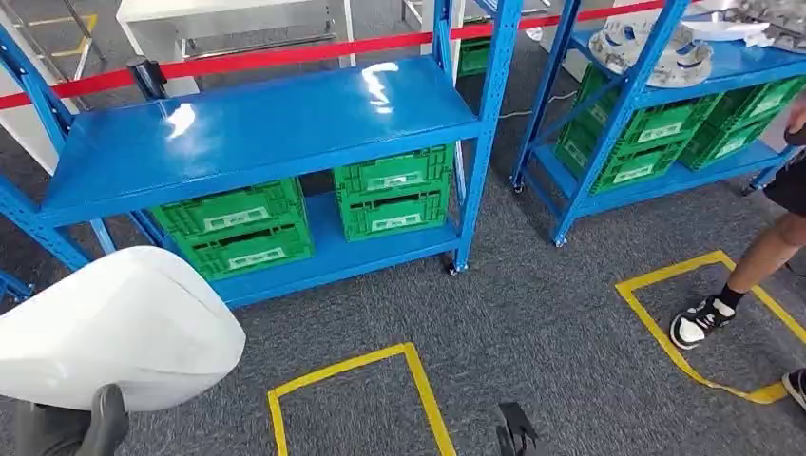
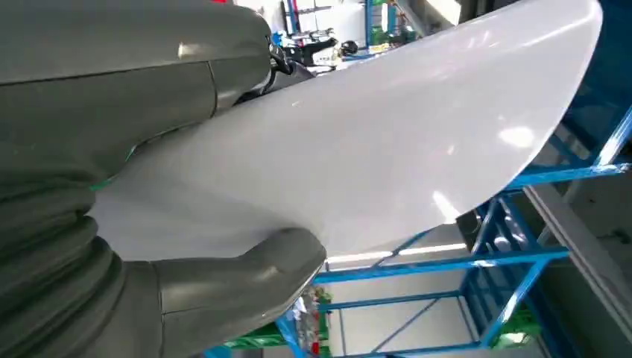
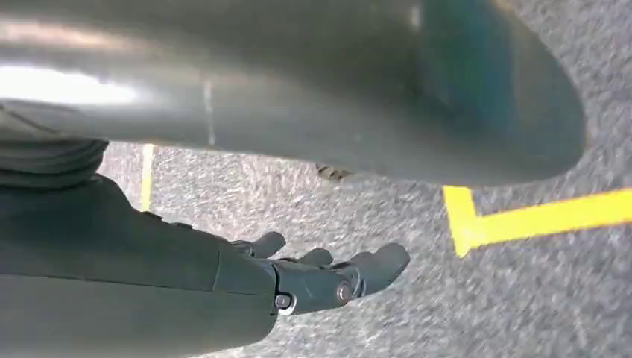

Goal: Take the parts from the cabinet and place them on the table.

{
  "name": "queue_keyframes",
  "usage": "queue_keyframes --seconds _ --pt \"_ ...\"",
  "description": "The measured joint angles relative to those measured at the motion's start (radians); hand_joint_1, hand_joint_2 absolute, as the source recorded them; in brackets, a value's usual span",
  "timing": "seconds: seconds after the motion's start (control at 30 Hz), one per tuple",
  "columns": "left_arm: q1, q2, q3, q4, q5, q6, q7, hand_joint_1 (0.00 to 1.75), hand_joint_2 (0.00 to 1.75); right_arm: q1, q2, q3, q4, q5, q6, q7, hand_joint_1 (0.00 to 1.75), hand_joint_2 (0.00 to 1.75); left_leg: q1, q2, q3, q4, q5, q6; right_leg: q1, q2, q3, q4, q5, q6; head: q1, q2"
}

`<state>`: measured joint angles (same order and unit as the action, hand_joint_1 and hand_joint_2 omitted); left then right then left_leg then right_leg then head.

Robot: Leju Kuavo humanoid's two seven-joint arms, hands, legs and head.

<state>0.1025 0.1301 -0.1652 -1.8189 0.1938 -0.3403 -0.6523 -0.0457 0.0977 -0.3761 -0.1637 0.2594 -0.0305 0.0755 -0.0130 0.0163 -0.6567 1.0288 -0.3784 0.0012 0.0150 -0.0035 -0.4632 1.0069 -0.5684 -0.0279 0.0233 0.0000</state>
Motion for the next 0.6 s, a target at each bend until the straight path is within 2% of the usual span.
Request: queue_keyframes --seconds 0.03,0.07,0.1,0.13,0.17,0.2,0.23,0.27,0.3,0.33,0.37,0.4,0.43,0.5,0.53,0.57,0.6 --pt "0.001 0.001 0.000 0.001 0.001 0.000 0.001 1.75 1.75 0.003 0.005 -0.002 0.002 0.000 0.005 0.000 0.00 0.00 -0.002 -0.003 -0.007 0.001 0.001 -0.008 -0.012 -0.006 -0.010 -0.012 0.020 -0.008 0.000 0.000" --pt "0.003 0.000 0.003 0.001 0.001 0.000 0.003 1.75 1.75 0.002 0.003 -0.005 0.002 0.000 0.008 0.000 0.00 0.00 0.000 -0.011 -0.015 0.017 -0.040 -0.016 -0.014 -0.008 -0.022 -0.014 0.034 -0.013 0.000 0.000" --pt "0.003 0.000 0.005 0.001 0.001 0.001 0.003 1.75 1.75 0.001 0.003 -0.008 0.002 0.000 0.009 -0.001 0.00 0.00 0.003 -0.014 -0.030 0.058 -0.112 -0.023 -0.017 -0.008 -0.039 -0.014 0.049 -0.019 -0.003 0.000" --pt "0.003 0.000 0.005 0.001 0.001 0.001 0.003 1.75 1.75 0.001 0.003 -0.009 0.002 0.000 0.011 -0.002 0.00 0.00 0.008 -0.014 -0.039 0.115 -0.177 -0.031 -0.019 -0.008 -0.055 -0.014 0.062 -0.018 -0.003 0.000" --pt "0.004 0.000 0.006 0.001 0.001 0.001 0.004 1.75 1.75 0.002 0.004 -0.010 0.002 0.000 0.012 -0.002 0.00 0.00 0.013 -0.014 -0.043 0.178 -0.225 -0.038 -0.020 -0.008 -0.072 -0.013 0.075 -0.016 -0.004 0.000" --pt "0.004 0.000 0.006 0.002 0.001 0.001 0.004 1.75 1.75 0.004 0.005 -0.010 0.002 0.000 0.012 -0.001 0.00 0.00 0.019 -0.014 -0.047 0.245 -0.243 -0.045 -0.023 -0.009 -0.093 -0.010 0.091 -0.012 -0.004 0.000" --pt "0.004 0.000 0.006 0.002 0.001 0.001 0.004 1.75 1.75 0.005 0.005 -0.011 0.002 0.000 0.013 -0.001 0.00 0.00 0.023 -0.014 -0.042 0.284 -0.218 -0.050 -0.026 -0.010 -0.111 -0.006 0.104 -0.008 -0.004 0.000" --pt "0.004 0.000 0.006 0.003 0.001 0.001 0.004 1.75 1.75 0.005 0.005 -0.011 0.002 0.000 0.013 -0.001 0.00 0.00 0.028 -0.014 -0.022 0.286 -0.174 -0.054 -0.029 -0.013 -0.134 -0.001 0.117 -0.002 -0.004 0.000" --pt "0.004 0.000 0.006 0.004 0.001 0.001 0.004 1.75 1.75 0.005 0.006 -0.011 0.002 0.000 0.016 -0.002 0.00 0.00 0.032 -0.014 0.017 0.253 -0.128 -0.059 -0.034 -0.013 -0.155 0.006 0.128 0.004 -0.004 0.000" --pt "0.004 0.000 0.006 0.004 0.001 0.001 0.004 1.75 1.75 0.005 0.007 -0.011 0.002 0.000 0.019 -0.005 0.00 0.00 0.036 -0.014 0.077 0.182 -0.108 -0.063 -0.038 -0.014 -0.174 0.013 0.138 0.011 -0.004 0.000" --pt "0.003 0.000 0.006 0.004 0.001 0.001 0.004 1.75 1.75 0.004 0.007 -0.011 0.001 0.000 0.020 -0.008 0.00 0.00 0.040 -0.015 0.146 0.090 -0.132 -0.065 -0.040 -0.014 -0.185 0.022 0.146 0.018 -0.004 0.000" --pt "0.003 0.000 0.007 0.003 0.001 0.000 0.004 1.75 1.75 0.005 0.007 -0.011 0.001 0.000 0.020 -0.011 0.00 0.00 0.030 -0.018 0.214 -0.013 -0.186 -0.066 -0.039 -0.011 -0.195 0.028 0.153 0.027 -0.005 0.000" --pt "0.004 0.000 0.007 0.001 0.001 0.000 0.003 1.75 1.75 0.005 0.008 -0.011 0.001 0.000 0.018 -0.015 0.00 0.00 0.027 -0.019 0.214 -0.034 -0.203 -0.049 -0.039 -0.012 -0.196 0.027 0.164 0.034 -0.003 0.000" --pt "0.010 -0.005 0.008 0.002 0.002 0.000 0.003 1.75 1.75 0.006 0.010 -0.011 0.001 0.000 0.017 -0.016 0.00 0.00 0.019 -0.017 0.195 -0.026 -0.190 -0.030 -0.041 -0.012 -0.196 0.015 0.189 0.049 -0.003 0.000" --pt "0.013 -0.006 0.008 0.002 0.002 0.000 0.003 1.75 1.75 0.009 0.010 -0.011 0.001 0.000 0.017 -0.016 0.00 0.00 0.022 -0.016 0.188 -0.029 -0.179 -0.015 -0.042 -0.011 -0.198 0.011 0.198 0.058 -0.004 0.000" --pt "0.014 -0.007 0.008 0.002 0.002 0.000 0.003 1.75 1.75 0.010 0.010 -0.011 0.001 0.000 0.018 -0.017 0.00 0.00 0.026 -0.008 0.177 -0.030 -0.166 -0.004 -0.047 -0.007 -0.206 0.024 0.175 0.060 -0.004 0.000" --pt "0.015 -0.008 0.008 0.002 0.002 -0.001 0.004 1.75 1.75 0.012 0.010 -0.011 0.001 0.000 0.018 -0.016 0.00 0.00 0.025 -0.009 0.162 -0.030 -0.154 0.007 -0.044 -0.006 -0.219 0.058 0.116 0.062 -0.002 0.000"
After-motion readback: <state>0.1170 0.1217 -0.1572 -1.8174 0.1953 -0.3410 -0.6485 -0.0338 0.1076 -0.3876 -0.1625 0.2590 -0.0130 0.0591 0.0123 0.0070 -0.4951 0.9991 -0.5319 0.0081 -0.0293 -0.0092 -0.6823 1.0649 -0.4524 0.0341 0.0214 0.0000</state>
